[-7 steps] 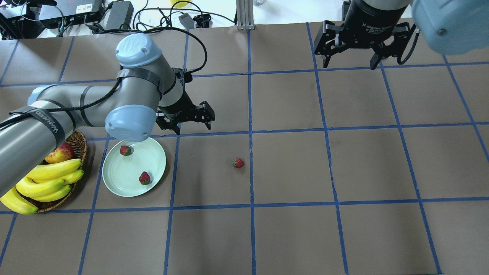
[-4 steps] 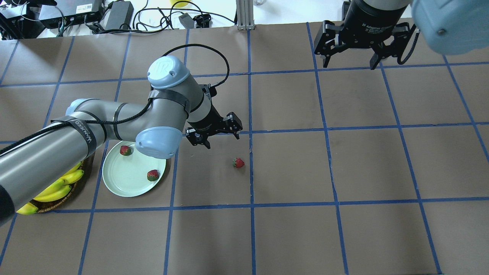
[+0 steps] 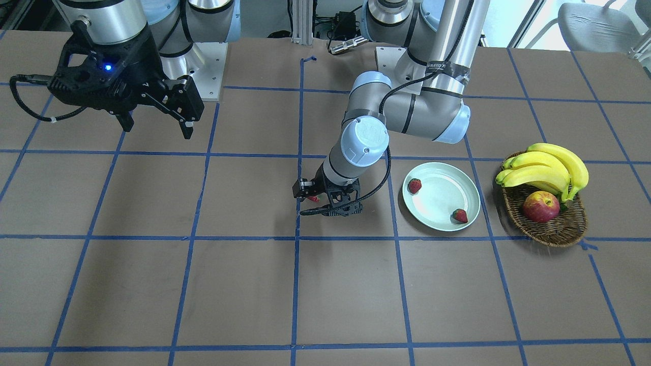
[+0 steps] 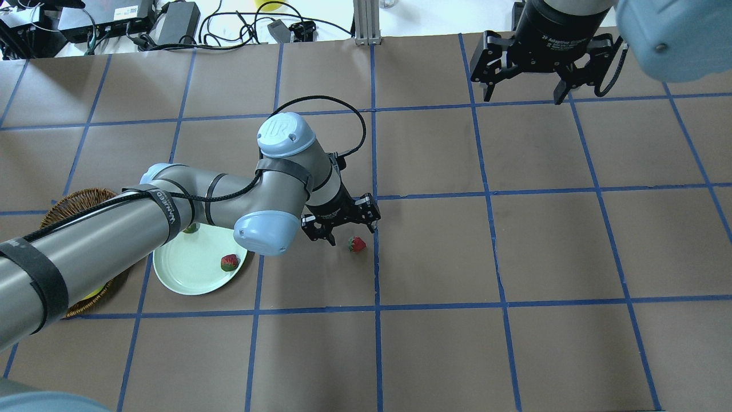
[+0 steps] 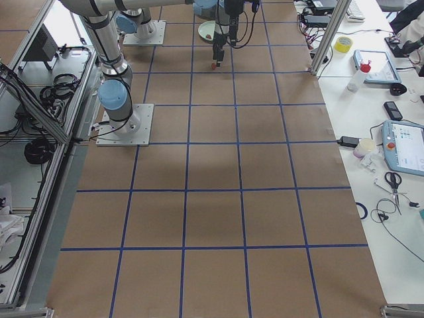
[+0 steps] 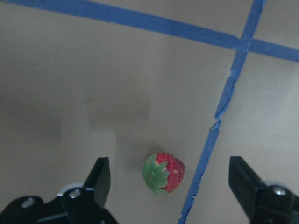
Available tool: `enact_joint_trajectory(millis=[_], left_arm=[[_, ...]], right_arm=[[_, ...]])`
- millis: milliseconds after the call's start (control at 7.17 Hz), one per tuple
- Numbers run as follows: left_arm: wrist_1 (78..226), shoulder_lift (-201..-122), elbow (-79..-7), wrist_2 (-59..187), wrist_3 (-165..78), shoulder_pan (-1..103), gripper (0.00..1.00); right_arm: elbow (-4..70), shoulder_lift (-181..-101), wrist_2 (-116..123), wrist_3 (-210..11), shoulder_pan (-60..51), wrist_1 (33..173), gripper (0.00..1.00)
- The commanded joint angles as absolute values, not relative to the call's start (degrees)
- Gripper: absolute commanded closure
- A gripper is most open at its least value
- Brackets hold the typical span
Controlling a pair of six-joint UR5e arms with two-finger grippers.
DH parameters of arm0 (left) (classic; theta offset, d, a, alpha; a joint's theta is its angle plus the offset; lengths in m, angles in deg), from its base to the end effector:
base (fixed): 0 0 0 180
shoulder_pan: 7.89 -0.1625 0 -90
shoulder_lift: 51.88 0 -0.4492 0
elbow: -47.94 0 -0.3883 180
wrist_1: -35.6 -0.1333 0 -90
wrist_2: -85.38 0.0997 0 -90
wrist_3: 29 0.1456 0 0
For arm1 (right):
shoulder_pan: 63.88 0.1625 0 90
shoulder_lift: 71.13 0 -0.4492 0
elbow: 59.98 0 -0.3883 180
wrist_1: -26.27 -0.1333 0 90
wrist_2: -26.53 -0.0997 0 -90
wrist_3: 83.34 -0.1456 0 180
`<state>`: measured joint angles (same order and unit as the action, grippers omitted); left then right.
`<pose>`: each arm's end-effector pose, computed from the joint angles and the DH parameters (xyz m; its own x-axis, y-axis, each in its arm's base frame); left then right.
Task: Collect all strawberries into plate
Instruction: 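Carry the strawberry over the plate and open the left gripper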
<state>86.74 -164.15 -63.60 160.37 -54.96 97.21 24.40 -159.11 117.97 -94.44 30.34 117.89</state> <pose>-0.3052 -0.4745 0.1607 -0.9573 -0.2142 0.1942 -0.1774 0.9655 0.1905 0.1673 -0.5050 0.4999 -0.9926 0.1213 0.0070 0.1201 0.9883 -0.0941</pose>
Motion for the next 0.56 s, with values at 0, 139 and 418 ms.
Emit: enact_joint_trajectory(millis=[0, 139, 418], left_arm=[[86.7, -164.4, -64.0, 160.4, -55.2, 97.8, 0.38], [86.8, -164.4, -64.0, 160.4, -55.2, 97.8, 0.74], [87.0, -164.2, -63.8, 160.4, -55.2, 97.8, 1.0]], right_arm=[[24.4, -159.1, 118.0, -94.5, 30.3, 117.9, 0.0], [24.4, -159.1, 118.0, -94.5, 30.3, 117.9, 0.0], [24.5, -159.1, 118.0, -94.5, 30.3, 117.9, 0.0]])
